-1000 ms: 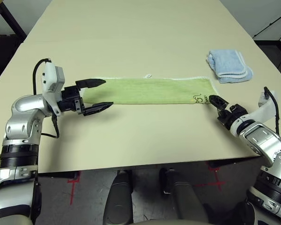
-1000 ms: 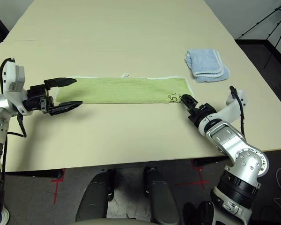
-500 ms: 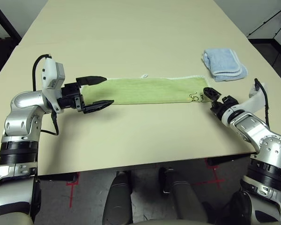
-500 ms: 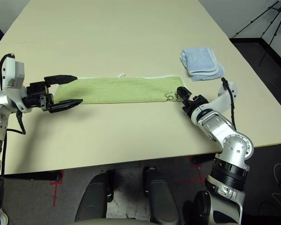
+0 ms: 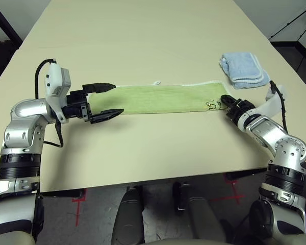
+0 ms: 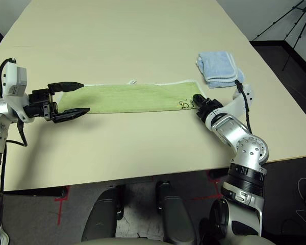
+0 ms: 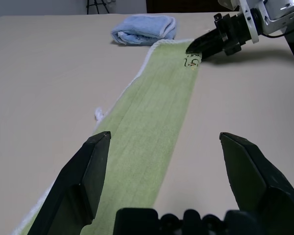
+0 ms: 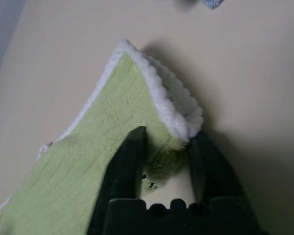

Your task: Fold the towel and set it aside.

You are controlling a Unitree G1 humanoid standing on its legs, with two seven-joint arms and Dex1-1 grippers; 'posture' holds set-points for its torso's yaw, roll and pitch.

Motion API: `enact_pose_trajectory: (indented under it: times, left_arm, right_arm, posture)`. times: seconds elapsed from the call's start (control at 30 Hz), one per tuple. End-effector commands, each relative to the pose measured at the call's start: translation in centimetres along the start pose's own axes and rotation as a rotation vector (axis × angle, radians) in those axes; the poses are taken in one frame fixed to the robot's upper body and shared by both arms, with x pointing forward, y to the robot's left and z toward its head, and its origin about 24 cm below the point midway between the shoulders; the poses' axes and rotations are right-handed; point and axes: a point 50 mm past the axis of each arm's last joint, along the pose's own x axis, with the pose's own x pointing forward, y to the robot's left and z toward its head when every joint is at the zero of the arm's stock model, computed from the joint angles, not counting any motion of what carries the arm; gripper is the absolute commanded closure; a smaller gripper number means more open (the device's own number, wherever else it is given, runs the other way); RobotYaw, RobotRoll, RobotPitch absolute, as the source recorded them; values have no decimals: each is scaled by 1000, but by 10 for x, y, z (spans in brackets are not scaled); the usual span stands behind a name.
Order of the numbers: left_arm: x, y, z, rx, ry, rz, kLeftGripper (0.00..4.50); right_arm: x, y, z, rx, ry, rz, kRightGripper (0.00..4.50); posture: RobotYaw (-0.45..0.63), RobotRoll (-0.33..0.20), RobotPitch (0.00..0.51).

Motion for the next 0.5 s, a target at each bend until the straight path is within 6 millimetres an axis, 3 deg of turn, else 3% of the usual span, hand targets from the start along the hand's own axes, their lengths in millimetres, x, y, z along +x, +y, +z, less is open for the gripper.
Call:
enact_pose_trajectory:
  times: [0.03,0.07,0.5]
  left_arm:
    - [1,-1,1,15,26,-14,0]
    - [1,-1,1,14,26,-14,0]
    - [3,-4,-1,12,21,1,0]
  right_arm:
    - [6,-5,-23,-3,114,-15,4155]
    - [6,-4,-23,-4,109,-8,4454]
    - [6,31,0,-17,-21,185,4454]
  posture:
    - [119,0,212]
    - [120,0,210]
    - [132,0,203]
